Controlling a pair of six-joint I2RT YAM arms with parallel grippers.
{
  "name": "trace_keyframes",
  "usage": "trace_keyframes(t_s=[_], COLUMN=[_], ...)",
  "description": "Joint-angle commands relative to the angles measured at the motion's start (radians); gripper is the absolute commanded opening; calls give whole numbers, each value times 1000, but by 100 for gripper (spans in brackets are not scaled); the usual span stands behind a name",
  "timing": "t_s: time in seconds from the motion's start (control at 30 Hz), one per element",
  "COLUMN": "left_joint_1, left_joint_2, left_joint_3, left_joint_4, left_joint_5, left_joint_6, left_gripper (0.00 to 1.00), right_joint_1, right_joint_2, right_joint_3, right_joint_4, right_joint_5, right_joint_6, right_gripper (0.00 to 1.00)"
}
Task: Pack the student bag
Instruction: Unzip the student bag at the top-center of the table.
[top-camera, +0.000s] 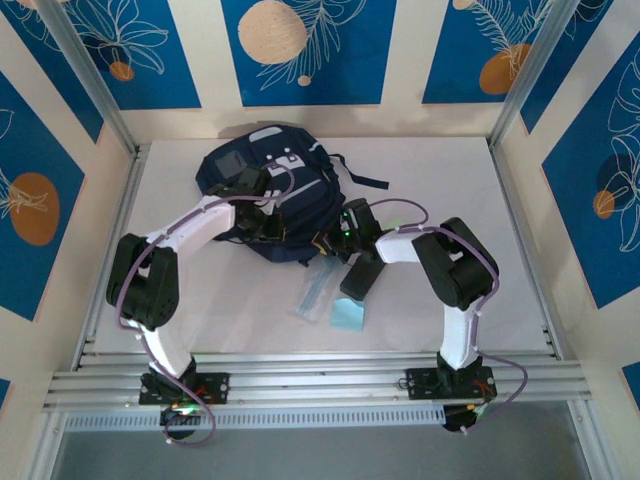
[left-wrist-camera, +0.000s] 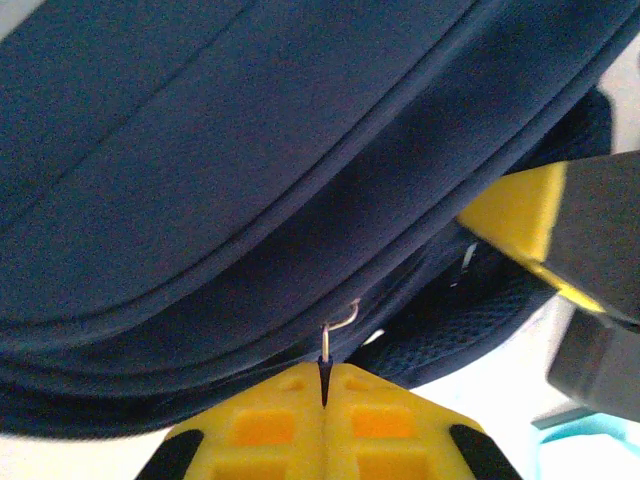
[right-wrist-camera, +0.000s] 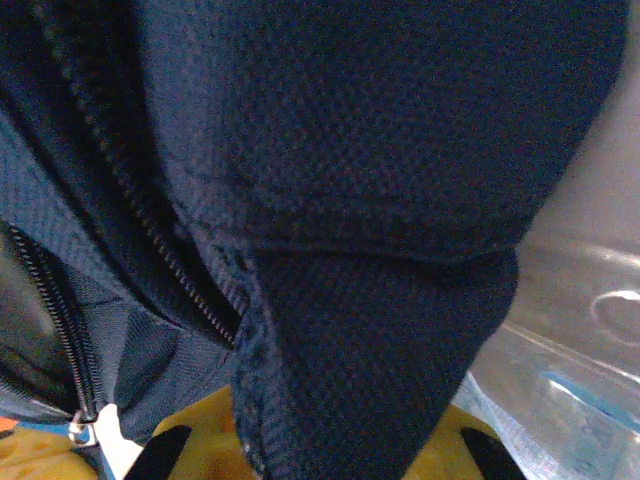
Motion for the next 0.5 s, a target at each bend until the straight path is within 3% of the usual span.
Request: trace_keyframes(t_s=[0.0,0.1,0.23,0.4,0.47], left_joint_1=[4,5,26,112,152], left_joint_2=[-65,-51,-37,-29,-19], left_joint_3=[-24,-17,-10,6,9], left_joint_4=[-114,-225,-310,-258,-207], left_joint_5=[-101,-111,-315,-556,-594], left_joint_6=[66,106,157,223,242], left_gripper=[0,0,0,0,0], right_joint_1=[-17,-37,-46,-39,-38], right_joint_2=[-58,-62,-61,-62,-57], right_joint_3=[-20,-20,-3,1,0], right_joint_4=[-5,2,-3,-10,-6], right_joint_5=[129,122,107,94,91], right_joint_6=[-48,-57,-89,-129,-133], right_gripper=[0,0,0,0,0])
